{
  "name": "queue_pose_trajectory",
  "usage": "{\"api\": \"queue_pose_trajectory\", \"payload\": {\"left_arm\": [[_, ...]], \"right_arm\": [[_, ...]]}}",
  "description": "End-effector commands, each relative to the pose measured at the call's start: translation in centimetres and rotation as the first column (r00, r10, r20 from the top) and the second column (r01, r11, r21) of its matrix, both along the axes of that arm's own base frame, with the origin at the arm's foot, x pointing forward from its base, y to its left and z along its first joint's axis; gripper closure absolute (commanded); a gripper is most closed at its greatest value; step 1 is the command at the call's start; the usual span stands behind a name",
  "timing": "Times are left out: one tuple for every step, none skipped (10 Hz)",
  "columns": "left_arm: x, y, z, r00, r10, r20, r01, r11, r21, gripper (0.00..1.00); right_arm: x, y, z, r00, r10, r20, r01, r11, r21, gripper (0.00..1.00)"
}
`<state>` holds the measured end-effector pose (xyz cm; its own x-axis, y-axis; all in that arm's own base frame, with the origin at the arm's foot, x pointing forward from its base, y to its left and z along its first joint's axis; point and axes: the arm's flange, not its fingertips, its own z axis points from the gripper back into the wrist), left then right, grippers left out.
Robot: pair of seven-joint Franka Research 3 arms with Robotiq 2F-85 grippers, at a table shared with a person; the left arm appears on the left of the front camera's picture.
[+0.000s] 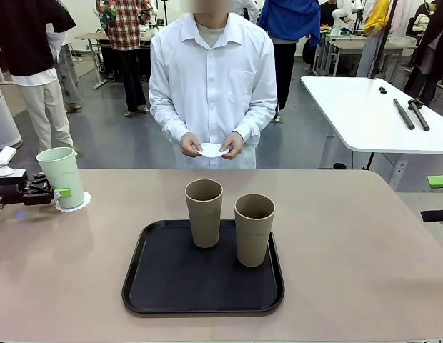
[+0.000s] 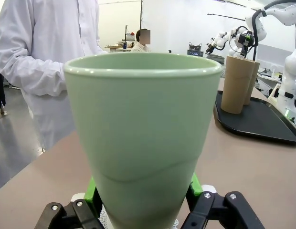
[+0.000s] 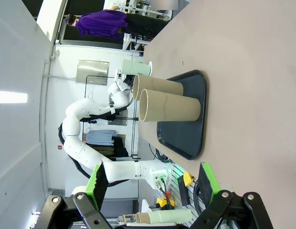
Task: Place coasters on the table and set cups on them.
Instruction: Pick up one Reusable plastic cup and place it on a coaster set by the human.
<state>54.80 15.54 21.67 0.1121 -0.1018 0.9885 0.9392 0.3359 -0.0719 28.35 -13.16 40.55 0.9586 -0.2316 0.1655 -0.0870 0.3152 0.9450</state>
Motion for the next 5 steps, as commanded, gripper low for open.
{"api": "queue_pose_trajectory", "payload": {"left_arm": [[0.22, 0.25, 0.07, 0.998, -0.035, 0.047, 0.035, 0.999, 0.0, 0.17], [0.21, 0.27, 0.01, 0.998, -0.04, 0.053, 0.04, 0.999, 0.002, 0.17], [0.18, 0.27, -0.03, 0.998, -0.046, 0.052, 0.045, 0.999, 0.006, 0.11], [0.17, 0.31, -0.03, 0.997, -0.052, 0.05, 0.051, 0.999, 0.01, 0.0], [0.13, 0.33, -0.1, 0.997, -0.055, 0.046, 0.054, 0.998, 0.012, 0.0]], "right_arm": [[0.12, -0.04, 0.04, 1.0, -0.002, 0.003, 0.002, 1.0, 0.014, 0.0], [0.12, -0.04, 0.04, 1.0, -0.002, 0.003, 0.002, 1.0, 0.014, 0.0], [0.12, -0.04, 0.04, 1.0, -0.002, 0.003, 0.002, 1.0, 0.014, 0.0], [0.12, -0.04, 0.04, 1.0, -0.002, 0.003, 0.002, 1.0, 0.014, 0.0], [0.12, -0.04, 0.04, 1.0, -0.002, 0.003, 0.002, 1.0, 0.014, 0.0]]}}
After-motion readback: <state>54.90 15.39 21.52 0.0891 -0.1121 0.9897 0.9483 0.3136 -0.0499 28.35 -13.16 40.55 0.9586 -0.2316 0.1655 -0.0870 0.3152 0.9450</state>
